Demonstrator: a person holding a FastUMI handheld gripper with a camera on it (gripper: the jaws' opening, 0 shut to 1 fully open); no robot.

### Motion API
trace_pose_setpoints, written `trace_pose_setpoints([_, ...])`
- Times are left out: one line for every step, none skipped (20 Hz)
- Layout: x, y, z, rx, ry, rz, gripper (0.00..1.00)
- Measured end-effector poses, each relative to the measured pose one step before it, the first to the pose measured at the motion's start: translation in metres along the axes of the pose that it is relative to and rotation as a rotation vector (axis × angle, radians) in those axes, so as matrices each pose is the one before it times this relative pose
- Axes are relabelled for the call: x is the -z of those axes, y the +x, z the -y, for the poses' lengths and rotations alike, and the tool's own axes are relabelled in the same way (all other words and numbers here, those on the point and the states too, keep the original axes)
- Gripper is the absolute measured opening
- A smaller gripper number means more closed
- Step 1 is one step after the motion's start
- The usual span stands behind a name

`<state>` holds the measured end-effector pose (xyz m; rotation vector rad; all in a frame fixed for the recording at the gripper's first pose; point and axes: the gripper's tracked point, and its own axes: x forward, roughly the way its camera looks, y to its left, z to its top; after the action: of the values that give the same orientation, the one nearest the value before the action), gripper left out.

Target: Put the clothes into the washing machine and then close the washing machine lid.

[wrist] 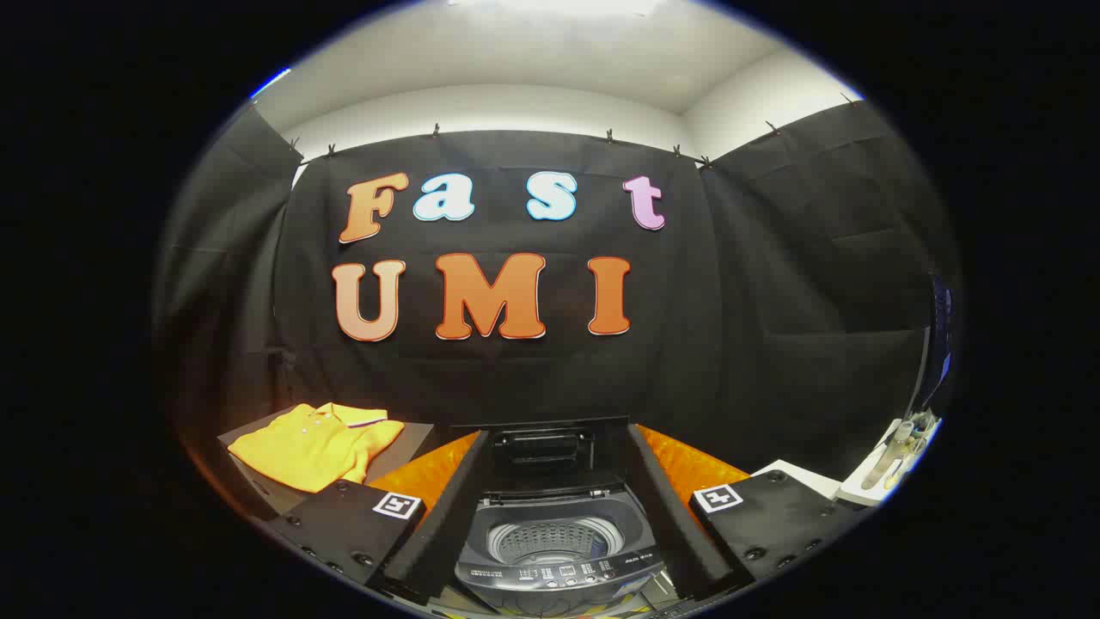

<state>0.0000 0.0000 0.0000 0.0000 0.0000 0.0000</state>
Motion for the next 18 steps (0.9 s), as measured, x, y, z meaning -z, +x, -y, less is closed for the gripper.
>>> trace_pose_setpoints([-0.00075, -0.00051, -0.00128, 0.00005, -0.00093, 0.00177, 0.99])
trace_pose_setpoints([-0.00176, -0.00108, -0.00145, -0.00204, -0.00096, 0.00110, 0.99])
trace_pose_setpoints([0.00036, 0.00073, -0.00157, -0.00078, -0.00080, 0.00125, 0.99])
trace_pose_setpoints([0.00093, -0.00055, -0.00162, -0.00226, -0.00121, -0.00037, 0.99])
trace_pose_setpoints([0.00011, -0.00226, -0.00094, -0.00044, -0.00084, -0.00126, 0.99])
trace_pose_setpoints([-0.00047, -0.00134, -0.00132, -0.00103, -0.00065, 0.00099, 0.99])
trace_pose_setpoints([-0.00042, -0.00111, -0.00031, 0.00037, -0.00079, 0.00154, 0.99])
trace_pose_setpoints([-0.00004, -0.00062, -0.00024, 0.00241, 0.00068, 0.00114, 0.99])
trace_pose_setpoints([-0.00120, -0.00103, -0.00055, 0.00004, 0.00064, 0.00171, 0.99])
trace_pose_setpoints([-0.00147, -0.00096, -0.00057, 0.00122, 0.00034, 0.00091, 0.99])
trace_pose_setpoints([0.00017, -0.00199, -0.00025, 0.00109, -0.00070, 0.00071, 0.99])
trace_pose_setpoints([-0.00088, -0.00059, -0.00065, -0.00011, -0.00086, 0.00089, 0.99])
trace_pose_setpoints([-0.00133, -0.00109, -0.00015, 0.00023, -0.00116, 0.00351, 0.99])
trace_pose_setpoints([-0.00153, -0.00185, -0.00055, 0.00047, -0.00092, 0.00382, 0.99])
trace_pose_setpoints([-0.00012, -0.00123, -0.00082, 0.00060, -0.00079, 0.00084, 0.99])
trace_pose_setpoints([-0.00150, -0.00160, -0.00096, -0.00039, 0.00001, 0.00301, 0.99])
trace_pose_setpoints([-0.00040, -0.00034, -0.00028, 0.00011, -0.00014, 0.00108, 0.99])
trace_pose_setpoints([-0.00086, -0.00057, -0.00083, -0.00010, -0.00044, -0.00022, 0.99])
